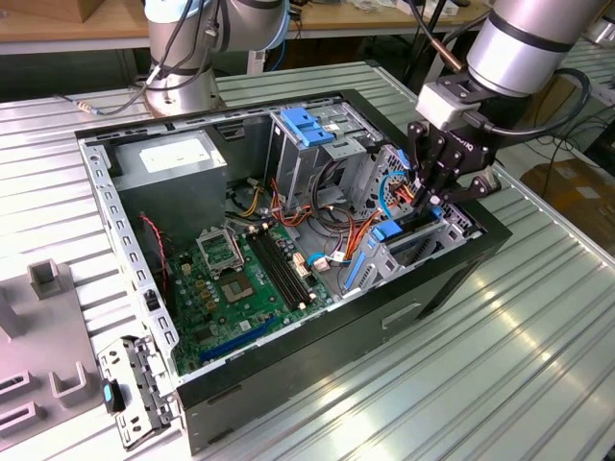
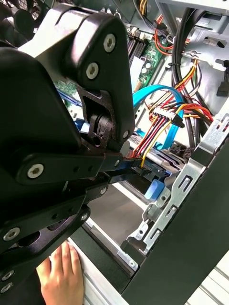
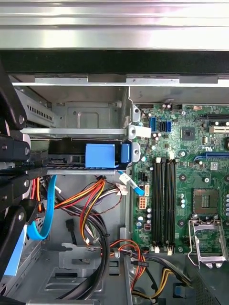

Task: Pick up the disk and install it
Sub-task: 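Insert the first disk wire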

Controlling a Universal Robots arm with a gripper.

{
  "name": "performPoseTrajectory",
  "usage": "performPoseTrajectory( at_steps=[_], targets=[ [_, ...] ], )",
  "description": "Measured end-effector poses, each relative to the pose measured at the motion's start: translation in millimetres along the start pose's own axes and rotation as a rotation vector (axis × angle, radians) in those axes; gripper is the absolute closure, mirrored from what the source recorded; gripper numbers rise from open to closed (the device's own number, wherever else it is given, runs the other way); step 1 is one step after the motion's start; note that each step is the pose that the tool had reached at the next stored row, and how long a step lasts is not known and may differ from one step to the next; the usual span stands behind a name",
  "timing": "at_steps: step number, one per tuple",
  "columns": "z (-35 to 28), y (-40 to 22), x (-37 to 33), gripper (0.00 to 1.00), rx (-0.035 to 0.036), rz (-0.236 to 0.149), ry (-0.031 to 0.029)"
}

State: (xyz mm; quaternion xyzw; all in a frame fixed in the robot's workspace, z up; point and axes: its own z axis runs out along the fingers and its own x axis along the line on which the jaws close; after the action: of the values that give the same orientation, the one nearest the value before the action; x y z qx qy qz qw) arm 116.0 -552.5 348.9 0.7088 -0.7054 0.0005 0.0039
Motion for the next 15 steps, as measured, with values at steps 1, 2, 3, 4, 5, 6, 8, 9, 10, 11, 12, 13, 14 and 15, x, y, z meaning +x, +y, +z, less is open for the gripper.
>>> performPoseTrajectory(
  at_steps=[1, 2, 3, 4, 5, 6, 8, 9, 10, 11, 12, 13, 14, 15],
  targets=[
    [1.1, 0.0, 0.0, 0.84, -0.0001, 0.000, 0.0001],
    [1.9, 0.0, 0.0, 0.84, 0.0000, 0.000, 0.0001],
    [2.5, 0.0, 0.0, 0.84, -0.0001, 0.000, -0.0001],
    [3.1, 0.0, 0.0, 0.84, -0.0001, 0.000, -0.0004],
    [3.9, 0.0, 0.0, 0.84, -0.0003, 0.001, -0.0007],
    [5.3, 0.0, 0.0, 0.84, -0.0005, 0.001, -0.0021],
    [7.1, 0.0, 0.0, 0.84, -0.0009, 0.001, -0.0035],
    [7.1, 0.0, 0.0, 0.84, -0.0009, 0.001, -0.0035],
    [7.2, 0.0, 0.0, 0.84, -0.0010, 0.001, -0.0036],
    [7.3, 0.0, 0.0, 0.84, -0.0010, 0.001, -0.0038],
    [7.2, 0.0, 0.0, 0.84, -0.0010, 0.001, -0.0037],
    [7.4, -0.1, 0.0, 0.84, -0.0010, 0.001, -0.0042],
    [6.8, -0.1, 0.0, 0.82, -0.0011, 0.001, -0.0043],
    [3.7, -0.1, 0.0, 0.76, -0.0010, 0.001, -0.0039]
  ],
)
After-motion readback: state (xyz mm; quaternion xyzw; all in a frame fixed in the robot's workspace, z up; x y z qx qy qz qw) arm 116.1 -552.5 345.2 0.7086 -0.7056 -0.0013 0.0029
